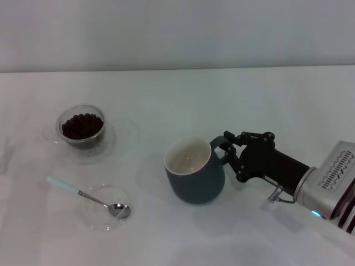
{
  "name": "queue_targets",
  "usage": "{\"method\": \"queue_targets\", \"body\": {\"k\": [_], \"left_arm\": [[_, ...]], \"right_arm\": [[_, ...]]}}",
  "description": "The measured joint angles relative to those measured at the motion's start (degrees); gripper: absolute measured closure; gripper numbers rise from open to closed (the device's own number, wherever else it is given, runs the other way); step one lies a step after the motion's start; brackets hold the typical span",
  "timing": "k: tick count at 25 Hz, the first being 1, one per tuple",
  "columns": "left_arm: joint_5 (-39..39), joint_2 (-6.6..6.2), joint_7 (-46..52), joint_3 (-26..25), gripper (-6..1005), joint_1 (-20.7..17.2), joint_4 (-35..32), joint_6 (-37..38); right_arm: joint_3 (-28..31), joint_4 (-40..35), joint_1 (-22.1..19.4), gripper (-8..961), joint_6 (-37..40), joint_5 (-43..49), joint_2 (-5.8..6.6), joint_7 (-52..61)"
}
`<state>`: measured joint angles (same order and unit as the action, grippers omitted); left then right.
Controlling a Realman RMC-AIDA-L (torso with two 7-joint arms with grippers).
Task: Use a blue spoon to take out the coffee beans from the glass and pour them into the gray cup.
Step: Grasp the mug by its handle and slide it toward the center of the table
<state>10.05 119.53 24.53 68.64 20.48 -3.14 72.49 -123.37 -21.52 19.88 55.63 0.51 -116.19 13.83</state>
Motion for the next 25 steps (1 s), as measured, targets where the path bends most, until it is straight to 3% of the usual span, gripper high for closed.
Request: {"method": "queue_targets", "body": {"k": [25], "left_arm": [[-0.03,-0.18,-0.01,0.08,111,-0.18,0.07,0.68]], "right_arm": [[-3.6,0.0,0.76,819,-0.2,-0.1,0.35,-1.02]]}}
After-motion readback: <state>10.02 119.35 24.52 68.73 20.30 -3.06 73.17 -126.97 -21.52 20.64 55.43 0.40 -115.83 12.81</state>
